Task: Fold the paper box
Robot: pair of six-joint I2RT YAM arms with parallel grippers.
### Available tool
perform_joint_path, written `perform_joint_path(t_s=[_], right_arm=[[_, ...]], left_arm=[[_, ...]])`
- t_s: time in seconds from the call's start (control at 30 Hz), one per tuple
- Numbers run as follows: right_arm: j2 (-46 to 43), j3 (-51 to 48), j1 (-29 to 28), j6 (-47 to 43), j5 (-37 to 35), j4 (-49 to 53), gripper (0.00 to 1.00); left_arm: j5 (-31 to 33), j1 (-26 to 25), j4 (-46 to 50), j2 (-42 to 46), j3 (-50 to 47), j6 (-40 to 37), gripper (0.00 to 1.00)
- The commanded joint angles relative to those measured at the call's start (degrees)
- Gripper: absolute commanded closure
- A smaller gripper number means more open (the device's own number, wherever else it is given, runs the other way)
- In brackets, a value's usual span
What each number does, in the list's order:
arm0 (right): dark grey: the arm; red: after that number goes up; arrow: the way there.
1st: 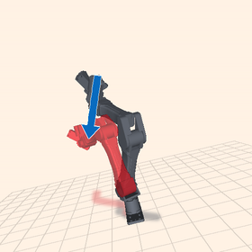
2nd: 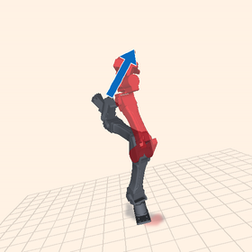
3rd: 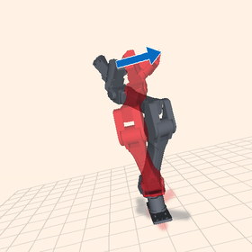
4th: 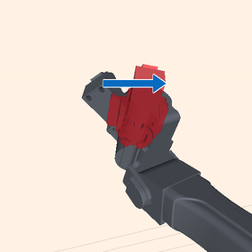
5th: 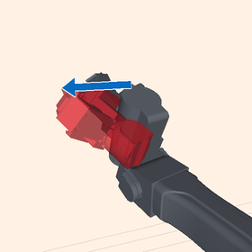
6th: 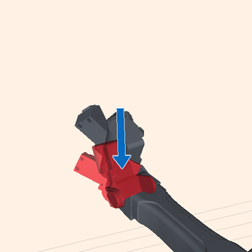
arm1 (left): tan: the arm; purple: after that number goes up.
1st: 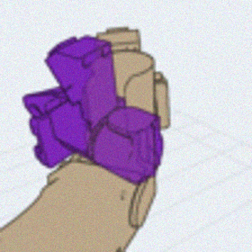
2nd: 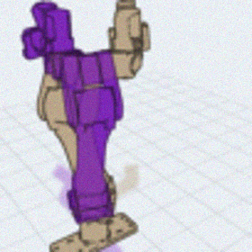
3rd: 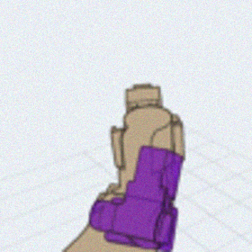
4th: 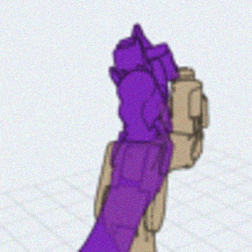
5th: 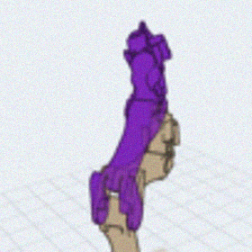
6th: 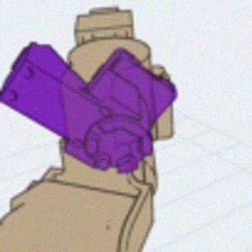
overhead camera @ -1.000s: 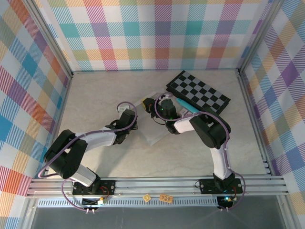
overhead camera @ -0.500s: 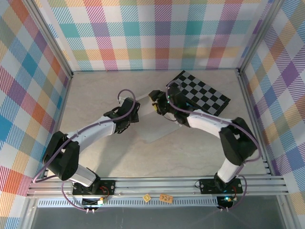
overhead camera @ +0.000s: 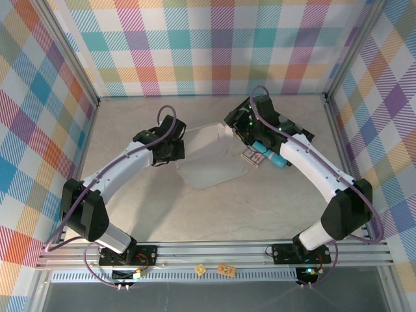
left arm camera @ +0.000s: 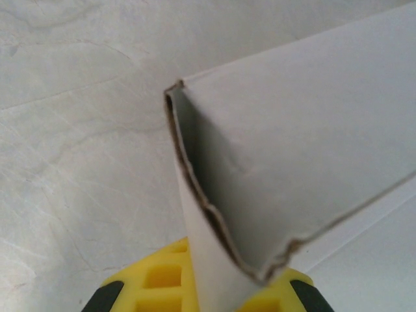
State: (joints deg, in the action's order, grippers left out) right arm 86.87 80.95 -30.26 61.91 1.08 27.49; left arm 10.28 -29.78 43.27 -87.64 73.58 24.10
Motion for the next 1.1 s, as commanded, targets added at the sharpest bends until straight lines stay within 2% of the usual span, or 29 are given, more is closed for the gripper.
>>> perform_joint_path(t_s=[0.0,0.13,0.5,0.8,1.07], right_arm=[[2.2,7.0,0.5,-8.2,-0.8,10.7,0.37],[6.1,12.0,0.5,-10.8,1.2,14.3,0.37],[16.2,19.1,1.0,-17.9,0.9,15.2,0.35],[18.1,17.0,1.1,-17.2,4.8,14.7,0.36],[17.4,16.2,1.1,-11.9,9.4,11.8,0.53]], left_arm=[[-4.5,0.4,6.4,-0.4,2.8,-4.4,1.00],[-6.5,0.4,7.7,-0.3,4.3,-5.7,1.00],[-8.1,0.1,7.5,0.1,5.4,-6.9,1.00],[-8.3,-0.1,7.1,0.5,5.0,-6.9,1.00],[-8.6,-0.2,6.5,0.5,4.7,-7.1,1.00]])
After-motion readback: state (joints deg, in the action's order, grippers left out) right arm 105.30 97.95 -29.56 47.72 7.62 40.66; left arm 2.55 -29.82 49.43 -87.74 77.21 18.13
